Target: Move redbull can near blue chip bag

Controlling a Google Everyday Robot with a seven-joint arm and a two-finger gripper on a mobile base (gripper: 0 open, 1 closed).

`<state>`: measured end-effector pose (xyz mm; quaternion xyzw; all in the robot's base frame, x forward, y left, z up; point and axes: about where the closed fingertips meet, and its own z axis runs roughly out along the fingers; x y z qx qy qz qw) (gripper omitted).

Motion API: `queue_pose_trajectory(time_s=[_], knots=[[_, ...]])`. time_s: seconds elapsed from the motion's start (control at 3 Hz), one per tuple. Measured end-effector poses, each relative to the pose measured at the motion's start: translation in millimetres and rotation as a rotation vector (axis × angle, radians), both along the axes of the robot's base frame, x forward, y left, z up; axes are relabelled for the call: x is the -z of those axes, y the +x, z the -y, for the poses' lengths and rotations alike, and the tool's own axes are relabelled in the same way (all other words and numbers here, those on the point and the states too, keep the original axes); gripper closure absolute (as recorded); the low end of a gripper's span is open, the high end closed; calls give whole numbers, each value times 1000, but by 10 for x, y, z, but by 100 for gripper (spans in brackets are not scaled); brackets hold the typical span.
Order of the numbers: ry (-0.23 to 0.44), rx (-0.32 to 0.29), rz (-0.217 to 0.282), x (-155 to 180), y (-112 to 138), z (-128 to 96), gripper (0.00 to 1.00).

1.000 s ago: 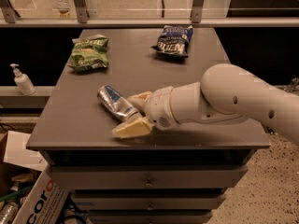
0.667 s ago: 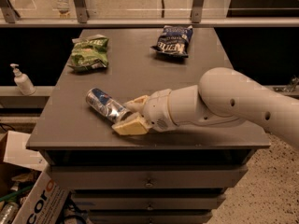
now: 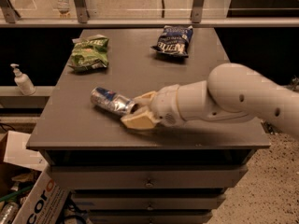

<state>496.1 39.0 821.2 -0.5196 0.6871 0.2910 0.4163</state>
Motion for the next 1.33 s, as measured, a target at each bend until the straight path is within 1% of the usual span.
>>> queue_pose_trajectory(time_s=[0.33,0.67,1.0,1.33], knots=[[-27,99,-11,-167,370,585,100],[-41,213,-23,-337,769,1316,100],[-42,212,-23,-333,767,1311,100],[-57,240,10,-266,873,1357,100]])
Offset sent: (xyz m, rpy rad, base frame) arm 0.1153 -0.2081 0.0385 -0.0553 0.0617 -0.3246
